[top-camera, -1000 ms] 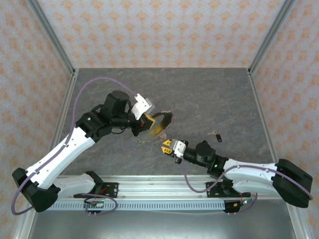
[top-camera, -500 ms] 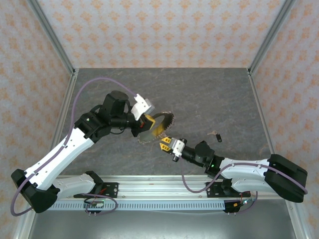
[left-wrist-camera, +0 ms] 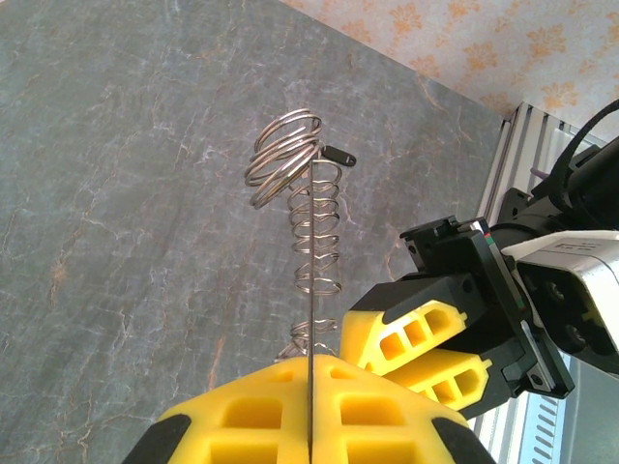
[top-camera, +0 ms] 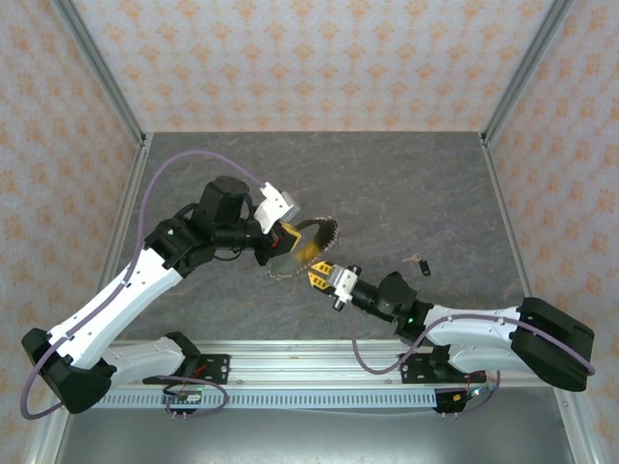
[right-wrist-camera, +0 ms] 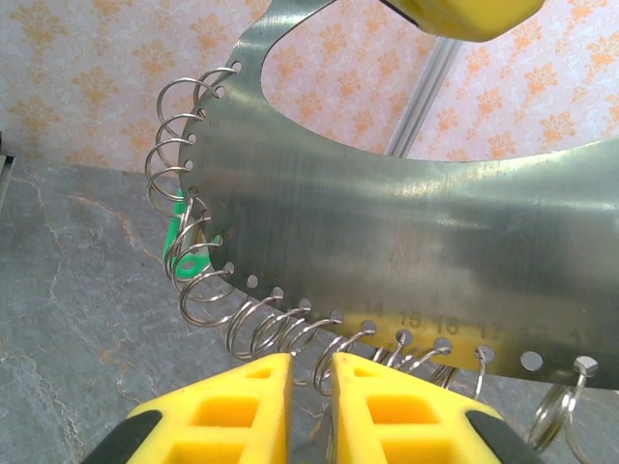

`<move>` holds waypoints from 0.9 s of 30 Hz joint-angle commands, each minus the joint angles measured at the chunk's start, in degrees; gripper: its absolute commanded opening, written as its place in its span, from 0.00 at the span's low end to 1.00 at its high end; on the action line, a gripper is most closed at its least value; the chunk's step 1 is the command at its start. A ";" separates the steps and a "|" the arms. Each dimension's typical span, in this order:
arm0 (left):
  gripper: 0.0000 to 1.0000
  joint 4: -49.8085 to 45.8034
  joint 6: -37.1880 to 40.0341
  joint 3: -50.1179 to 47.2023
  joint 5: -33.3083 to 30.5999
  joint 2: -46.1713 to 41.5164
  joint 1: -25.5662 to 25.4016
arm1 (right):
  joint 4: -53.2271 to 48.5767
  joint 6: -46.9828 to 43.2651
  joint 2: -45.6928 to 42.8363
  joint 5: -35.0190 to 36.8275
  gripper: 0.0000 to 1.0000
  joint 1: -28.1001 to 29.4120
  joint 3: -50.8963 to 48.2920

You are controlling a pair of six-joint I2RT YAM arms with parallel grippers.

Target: Put the keys on the keyring

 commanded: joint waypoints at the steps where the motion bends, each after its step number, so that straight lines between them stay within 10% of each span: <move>1: 0.00 0.71 0.09 1.84 1.40 -0.31 0.31 | 3.48 -0.80 0.81 0.68 0.18 0.42 1.53; 27: 0.00 0.81 -0.48 1.70 0.74 -0.60 0.30 | 3.12 -0.34 3.67 2.32 0.21 0.46 4.07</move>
